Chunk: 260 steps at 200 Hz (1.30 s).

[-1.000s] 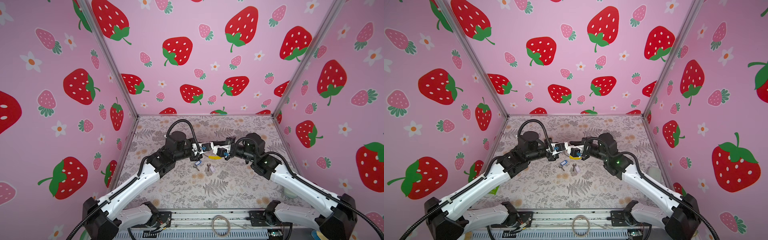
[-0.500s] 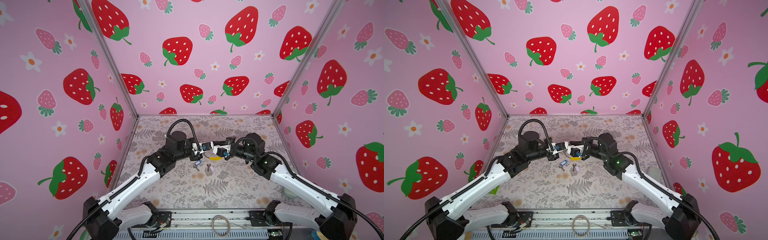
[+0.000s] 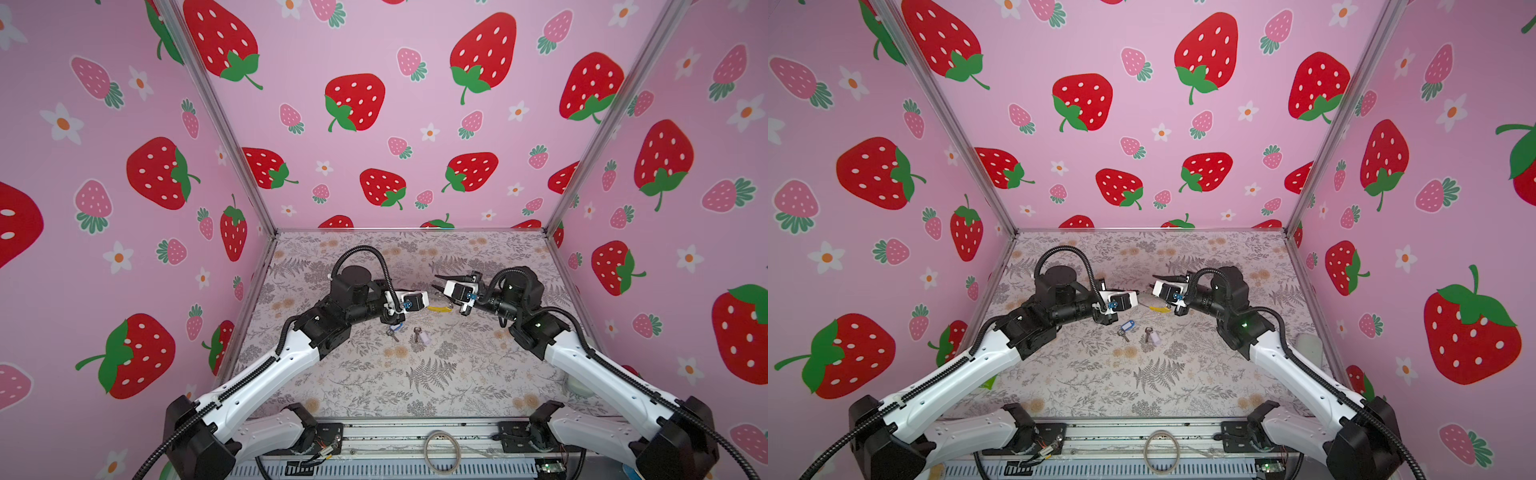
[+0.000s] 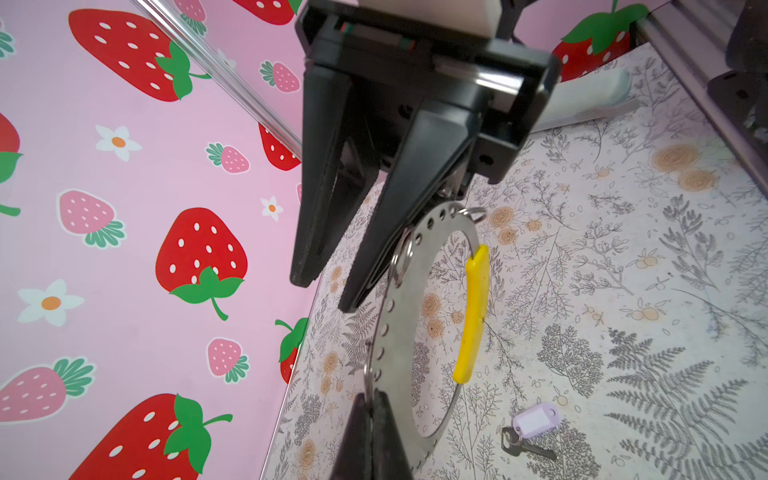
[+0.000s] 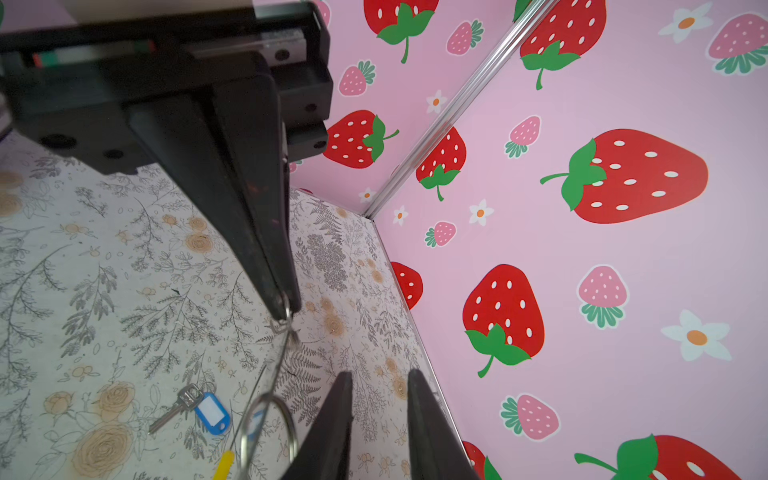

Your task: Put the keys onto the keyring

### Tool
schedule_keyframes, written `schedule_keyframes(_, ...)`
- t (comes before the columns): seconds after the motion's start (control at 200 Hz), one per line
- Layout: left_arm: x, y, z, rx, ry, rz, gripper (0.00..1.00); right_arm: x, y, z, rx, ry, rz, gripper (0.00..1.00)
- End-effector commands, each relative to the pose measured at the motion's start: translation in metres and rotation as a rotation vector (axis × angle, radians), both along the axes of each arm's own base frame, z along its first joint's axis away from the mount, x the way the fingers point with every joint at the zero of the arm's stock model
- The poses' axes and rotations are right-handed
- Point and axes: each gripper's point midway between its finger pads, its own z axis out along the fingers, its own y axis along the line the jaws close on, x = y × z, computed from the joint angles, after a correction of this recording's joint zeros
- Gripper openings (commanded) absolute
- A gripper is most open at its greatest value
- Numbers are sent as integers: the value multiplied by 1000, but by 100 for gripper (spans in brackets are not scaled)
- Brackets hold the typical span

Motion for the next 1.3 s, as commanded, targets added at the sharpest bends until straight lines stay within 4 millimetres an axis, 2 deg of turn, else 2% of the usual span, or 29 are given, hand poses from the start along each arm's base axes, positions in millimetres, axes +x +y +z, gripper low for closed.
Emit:
schedule_keyframes(0.0,-7,-4,14,-15,-88,-60,0,-12,2,8,41,38,89,26)
schedule_keyframes(0.445,-14,-5,15,-21,-183,-107,0,-26,4,-10,-17,60,198,27)
schedule_keyframes(1.06,-18,-3,21,-48,-125,-97,0,-37,7,-26,-95,73,279,27)
schedule_keyframes(1.18,-17,-1,23,-47,-107,-86,0,-34,6,-31,-118,76,266,27)
schedule_keyframes(1.296,-17,2,22,-38,-58,-87,0,-25,4,-27,-105,77,217,27)
